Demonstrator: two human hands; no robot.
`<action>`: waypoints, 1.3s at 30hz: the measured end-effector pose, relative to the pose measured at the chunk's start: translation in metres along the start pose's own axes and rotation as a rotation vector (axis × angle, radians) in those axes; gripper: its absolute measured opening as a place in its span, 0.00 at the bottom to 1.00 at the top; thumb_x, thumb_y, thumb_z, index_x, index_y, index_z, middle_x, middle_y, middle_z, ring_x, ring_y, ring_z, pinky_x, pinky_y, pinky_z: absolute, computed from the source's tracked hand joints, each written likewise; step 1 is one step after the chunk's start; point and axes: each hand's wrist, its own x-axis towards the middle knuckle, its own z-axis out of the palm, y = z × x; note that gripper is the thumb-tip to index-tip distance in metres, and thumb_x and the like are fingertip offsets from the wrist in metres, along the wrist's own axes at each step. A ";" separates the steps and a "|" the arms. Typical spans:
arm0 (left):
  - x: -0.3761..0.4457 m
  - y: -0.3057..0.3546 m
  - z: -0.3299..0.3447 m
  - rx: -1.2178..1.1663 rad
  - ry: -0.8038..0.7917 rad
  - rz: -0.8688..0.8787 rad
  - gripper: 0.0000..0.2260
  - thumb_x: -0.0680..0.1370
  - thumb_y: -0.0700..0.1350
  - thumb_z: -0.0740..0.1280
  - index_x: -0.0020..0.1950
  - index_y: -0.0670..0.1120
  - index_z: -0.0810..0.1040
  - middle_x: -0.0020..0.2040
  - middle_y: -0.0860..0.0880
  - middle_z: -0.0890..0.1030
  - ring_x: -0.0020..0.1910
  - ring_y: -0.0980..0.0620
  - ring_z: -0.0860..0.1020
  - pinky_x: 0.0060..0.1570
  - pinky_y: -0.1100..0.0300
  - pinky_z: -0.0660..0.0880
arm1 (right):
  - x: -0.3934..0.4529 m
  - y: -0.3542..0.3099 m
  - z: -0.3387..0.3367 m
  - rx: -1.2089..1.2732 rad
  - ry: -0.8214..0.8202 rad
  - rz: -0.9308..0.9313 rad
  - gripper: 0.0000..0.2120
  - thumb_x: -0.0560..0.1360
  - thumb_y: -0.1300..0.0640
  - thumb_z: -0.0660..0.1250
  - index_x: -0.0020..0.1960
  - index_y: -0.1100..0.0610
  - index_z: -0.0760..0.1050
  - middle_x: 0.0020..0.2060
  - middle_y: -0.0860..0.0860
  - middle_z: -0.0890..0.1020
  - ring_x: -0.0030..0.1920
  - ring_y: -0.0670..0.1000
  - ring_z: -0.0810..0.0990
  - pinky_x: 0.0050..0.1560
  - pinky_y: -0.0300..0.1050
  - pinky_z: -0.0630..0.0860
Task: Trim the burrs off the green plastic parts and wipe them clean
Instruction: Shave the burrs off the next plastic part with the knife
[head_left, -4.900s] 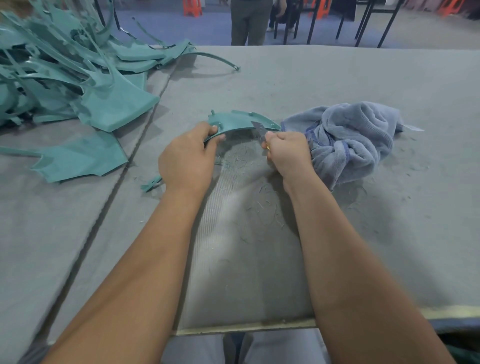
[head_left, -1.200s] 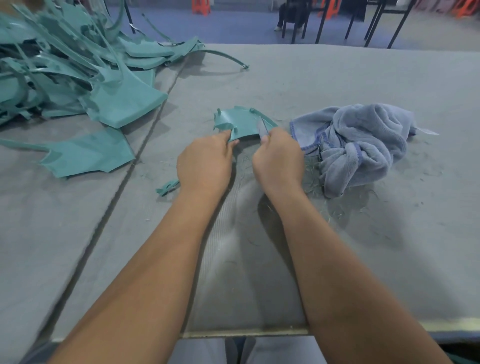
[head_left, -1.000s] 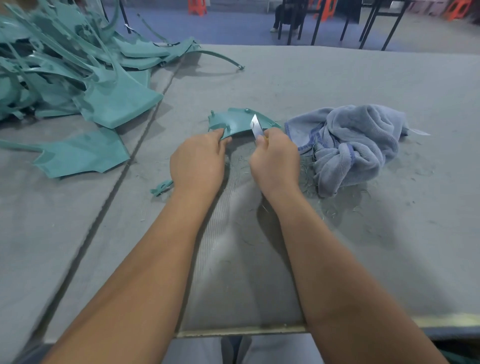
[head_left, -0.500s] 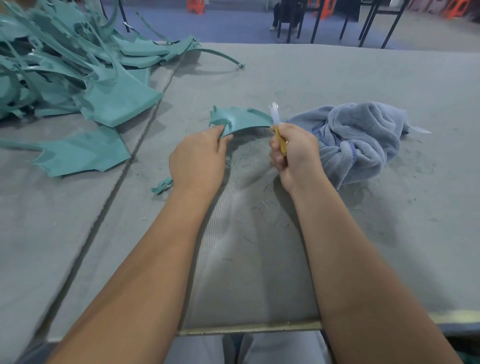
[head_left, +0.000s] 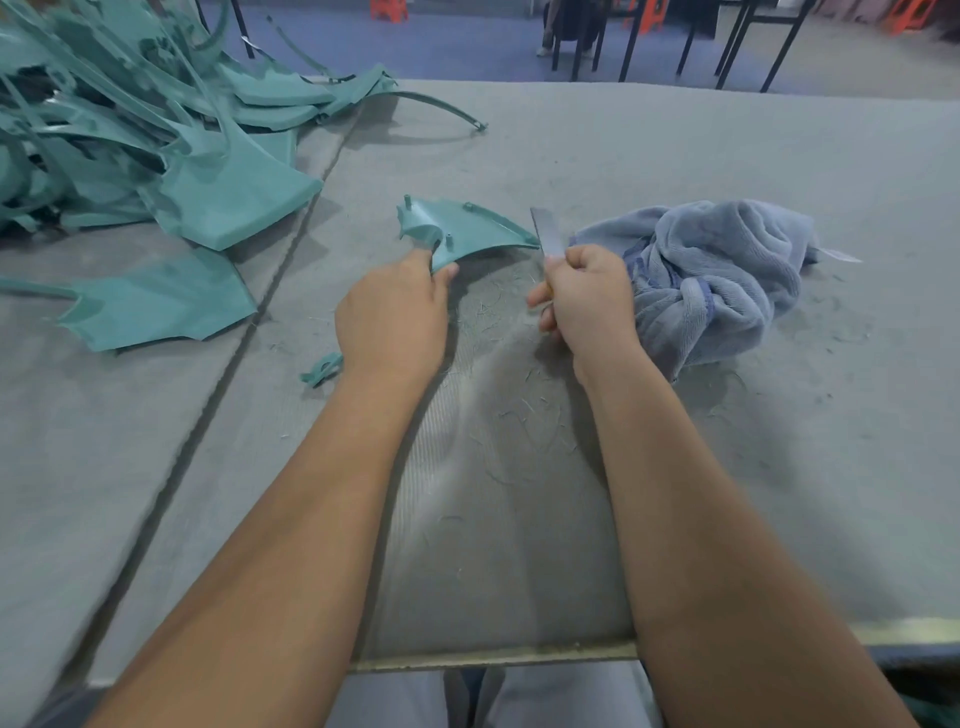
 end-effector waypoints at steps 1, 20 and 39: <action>0.000 0.000 -0.001 0.001 0.008 -0.004 0.17 0.83 0.55 0.55 0.51 0.44 0.75 0.40 0.44 0.78 0.39 0.41 0.75 0.35 0.53 0.65 | -0.001 0.000 0.002 0.019 -0.031 0.019 0.10 0.81 0.59 0.58 0.41 0.56 0.71 0.25 0.50 0.77 0.19 0.46 0.68 0.21 0.35 0.64; 0.000 0.005 0.001 0.021 0.010 -0.003 0.17 0.83 0.56 0.55 0.53 0.45 0.77 0.41 0.45 0.78 0.39 0.43 0.73 0.34 0.54 0.63 | -0.004 -0.011 -0.004 0.502 -0.188 0.200 0.11 0.80 0.61 0.58 0.39 0.57 0.70 0.21 0.49 0.69 0.20 0.46 0.62 0.21 0.35 0.58; 0.028 0.000 -0.034 -1.176 -0.453 -0.239 0.03 0.77 0.42 0.64 0.46 0.46 0.77 0.28 0.54 0.74 0.22 0.58 0.64 0.22 0.68 0.59 | -0.016 -0.013 0.011 0.309 -0.391 -0.055 0.13 0.81 0.62 0.59 0.43 0.53 0.78 0.24 0.48 0.69 0.25 0.43 0.63 0.28 0.36 0.57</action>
